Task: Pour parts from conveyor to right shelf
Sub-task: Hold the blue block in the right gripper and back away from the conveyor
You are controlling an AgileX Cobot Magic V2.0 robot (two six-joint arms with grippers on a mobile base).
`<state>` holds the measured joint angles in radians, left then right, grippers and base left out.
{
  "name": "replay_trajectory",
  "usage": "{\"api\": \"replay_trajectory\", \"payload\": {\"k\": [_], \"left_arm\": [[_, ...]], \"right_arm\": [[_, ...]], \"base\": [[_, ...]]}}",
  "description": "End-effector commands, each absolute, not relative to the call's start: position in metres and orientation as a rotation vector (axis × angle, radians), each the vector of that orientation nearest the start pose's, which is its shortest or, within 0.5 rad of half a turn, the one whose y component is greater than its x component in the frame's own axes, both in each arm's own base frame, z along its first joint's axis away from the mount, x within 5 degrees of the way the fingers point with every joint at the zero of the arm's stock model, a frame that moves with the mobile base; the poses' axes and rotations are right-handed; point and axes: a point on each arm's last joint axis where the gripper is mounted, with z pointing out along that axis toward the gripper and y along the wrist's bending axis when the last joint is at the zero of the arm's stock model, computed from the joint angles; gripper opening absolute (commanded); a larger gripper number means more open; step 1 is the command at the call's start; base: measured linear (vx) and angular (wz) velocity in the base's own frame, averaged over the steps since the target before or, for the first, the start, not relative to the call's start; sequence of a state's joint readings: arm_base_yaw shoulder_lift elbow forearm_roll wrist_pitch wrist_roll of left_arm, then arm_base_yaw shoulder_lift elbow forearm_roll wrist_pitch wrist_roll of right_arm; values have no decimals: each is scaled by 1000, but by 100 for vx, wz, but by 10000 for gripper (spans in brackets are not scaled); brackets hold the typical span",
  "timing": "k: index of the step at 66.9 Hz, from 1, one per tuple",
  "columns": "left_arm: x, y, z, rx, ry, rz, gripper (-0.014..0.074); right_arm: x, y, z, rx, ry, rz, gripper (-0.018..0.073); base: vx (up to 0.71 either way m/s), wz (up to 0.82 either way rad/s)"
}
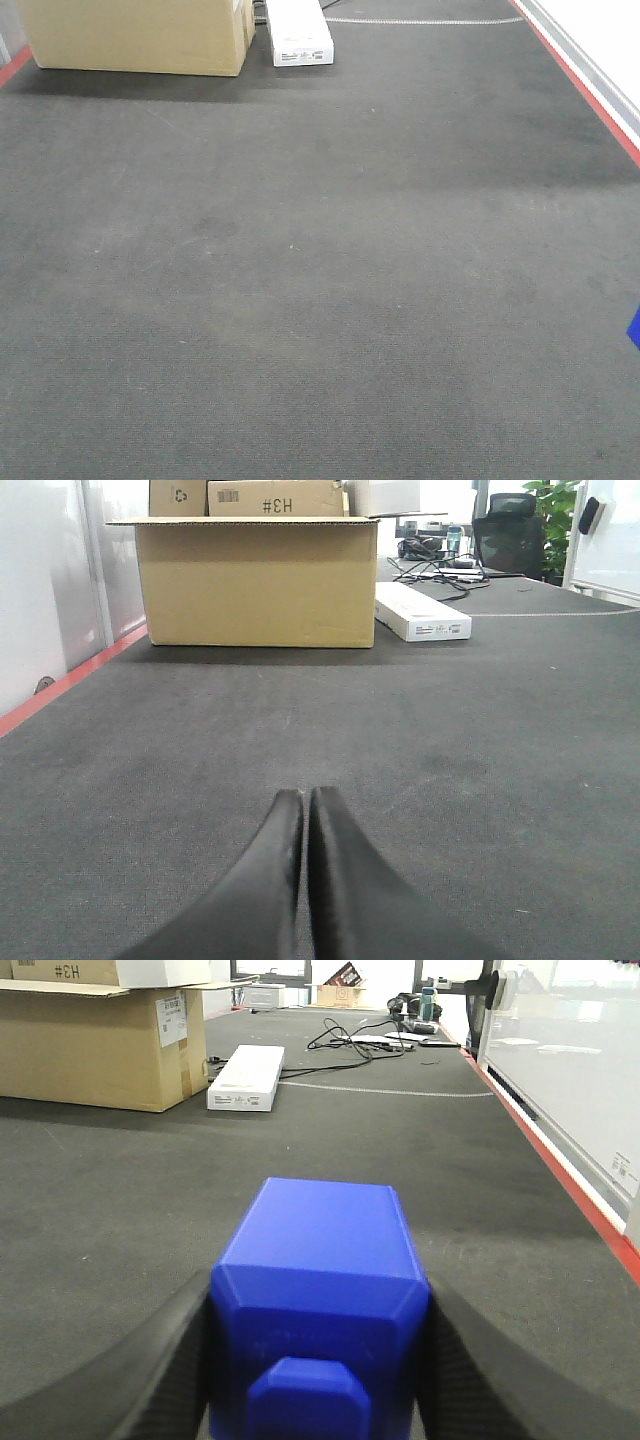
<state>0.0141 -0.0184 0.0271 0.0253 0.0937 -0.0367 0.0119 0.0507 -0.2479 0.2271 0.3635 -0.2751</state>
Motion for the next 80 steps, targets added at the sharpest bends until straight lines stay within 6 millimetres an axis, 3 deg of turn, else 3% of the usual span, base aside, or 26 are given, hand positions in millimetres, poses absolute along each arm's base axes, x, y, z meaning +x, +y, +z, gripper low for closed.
{"api": "replay_trajectory", "payload": {"k": [1, 80], "left_arm": [[54, 1, 212, -31, 1484, -7, -6], [54, 1, 212, -31, 1484, -7, -6]], "right_arm": [[44, 6, 276, -102, 1545, 11, -9], [44, 6, 276, -102, 1545, 11, -9]], "base": [[0, 0], [-7, 2]]}}
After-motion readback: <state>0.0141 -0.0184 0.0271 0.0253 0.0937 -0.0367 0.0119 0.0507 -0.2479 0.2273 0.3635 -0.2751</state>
